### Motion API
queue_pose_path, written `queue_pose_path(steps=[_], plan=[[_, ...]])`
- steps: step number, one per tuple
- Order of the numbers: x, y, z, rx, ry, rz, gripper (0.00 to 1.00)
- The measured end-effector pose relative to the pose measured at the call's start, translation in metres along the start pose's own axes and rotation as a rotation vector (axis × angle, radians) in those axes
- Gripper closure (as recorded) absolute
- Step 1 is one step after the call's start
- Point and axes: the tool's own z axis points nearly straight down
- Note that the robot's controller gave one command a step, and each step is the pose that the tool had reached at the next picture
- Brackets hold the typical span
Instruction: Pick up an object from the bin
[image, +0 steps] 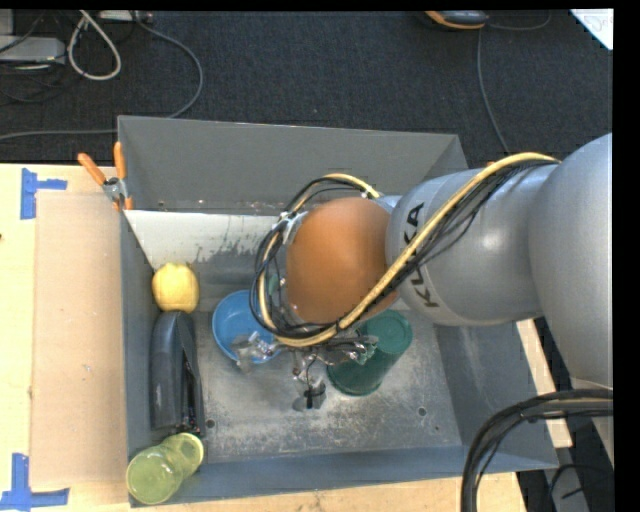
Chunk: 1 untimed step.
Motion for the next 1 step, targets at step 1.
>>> queue_pose_path(steps=[1], plan=[[0.0153,-0.0107,0.002,-0.002,0.002,0.282,0.0]])
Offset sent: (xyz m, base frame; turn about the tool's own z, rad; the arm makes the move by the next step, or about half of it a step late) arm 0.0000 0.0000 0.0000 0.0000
